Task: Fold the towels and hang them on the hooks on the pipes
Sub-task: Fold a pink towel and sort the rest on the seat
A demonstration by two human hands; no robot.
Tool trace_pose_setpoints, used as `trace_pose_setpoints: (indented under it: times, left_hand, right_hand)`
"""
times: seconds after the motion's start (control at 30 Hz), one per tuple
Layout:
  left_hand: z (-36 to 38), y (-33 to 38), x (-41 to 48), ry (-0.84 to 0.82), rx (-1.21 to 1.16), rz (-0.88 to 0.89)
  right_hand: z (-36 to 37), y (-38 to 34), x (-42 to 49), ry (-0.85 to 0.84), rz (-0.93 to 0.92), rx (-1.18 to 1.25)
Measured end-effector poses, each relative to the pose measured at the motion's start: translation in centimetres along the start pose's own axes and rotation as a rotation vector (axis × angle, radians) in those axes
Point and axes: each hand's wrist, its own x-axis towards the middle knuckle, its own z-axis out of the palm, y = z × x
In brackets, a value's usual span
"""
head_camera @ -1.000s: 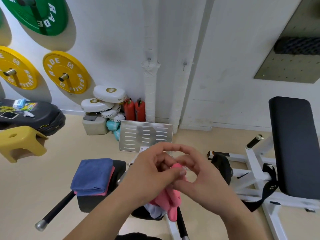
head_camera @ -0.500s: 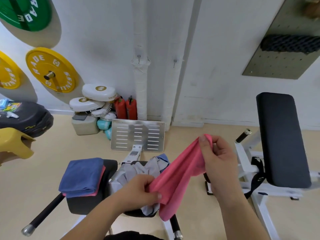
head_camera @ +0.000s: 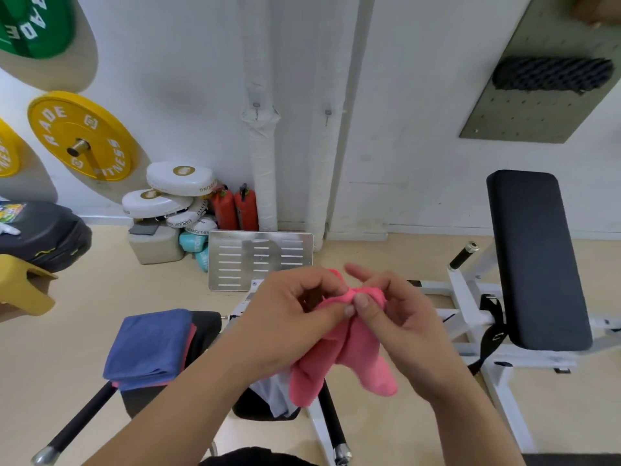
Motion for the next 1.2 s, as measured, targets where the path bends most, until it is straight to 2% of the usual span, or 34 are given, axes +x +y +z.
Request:
trace_pose_setpoints:
  times: [0.1,0.23,0.3,0.4,0.5,0.63,0.73,0.8,0.93,1.0,1.07,1.13,1.2]
  left_hand:
    - [-0.5,-0.4,-0.1,0.017,0.017,0.023]
    - [-1.3,-1.2,-0.6,-0.112,0.077,0.009]
    - [-1.2,-1.4,-0.8,-0.086,0.076,-0.005]
    - [-1.4,-1.6,-1.0,-0.045,0.104,0.010]
    - [-2.2,-2.8,-0.9,-0.067,0.152,-0.055]
    - [-4.4,-6.2,-1.1,-0.267,0.313,-0.216]
    - [-4.6,-8.0,-1.6,-0.437,0.453,-0.307]
    - [-4.3,-9.0,-1.7,-0.454,0.498,-0.359]
    - [-5.3,-10.5,-2.1,-0.320,0.530,-0.391]
    - [-6.3,-10.0,-2.2,-0.206,0.360,-0.366]
    - [-7.1,-8.6,-2.3,-0.022,0.086,-0.345]
    - [-7.5,-7.2,-2.3,0.156,-0.178,-0.370]
    - [-7.0,-6.4,-2.5,0.290,-0.312,-0.443]
  right_hand:
    - [-0.4,0.4,0.1,-0.055,-0.010,-0.049]
    - [-0.5,1.2,0.1,-0.120,0.005,-0.061]
    - [-0.2,1.4,0.1,-0.164,0.015,-0.046]
    - [0.2,1.4,0.3,-0.141,0.020,-0.110]
    - [0.6,2.0,0.9,0.023,0.001,-0.209]
    - [-0.7,2.9,2.5,0.410,-0.035,-0.260]
    - [-1.3,3.4,3.3,0.544,-0.005,-0.186]
    - [-1.6,4.0,3.6,0.623,-0.014,-0.186]
    - [-2.7,4.5,3.4,0.782,-0.038,-0.152]
    - [-3.2,4.5,3.1,0.844,-0.058,-0.088]
    - [-3.3,4.5,2.8,0.869,-0.037,-0.086]
    - [-2.9,4.3,2.5,0.857,0.027,-0.143]
    - [-1.7,3.7,2.3,0.805,0.075,-0.151]
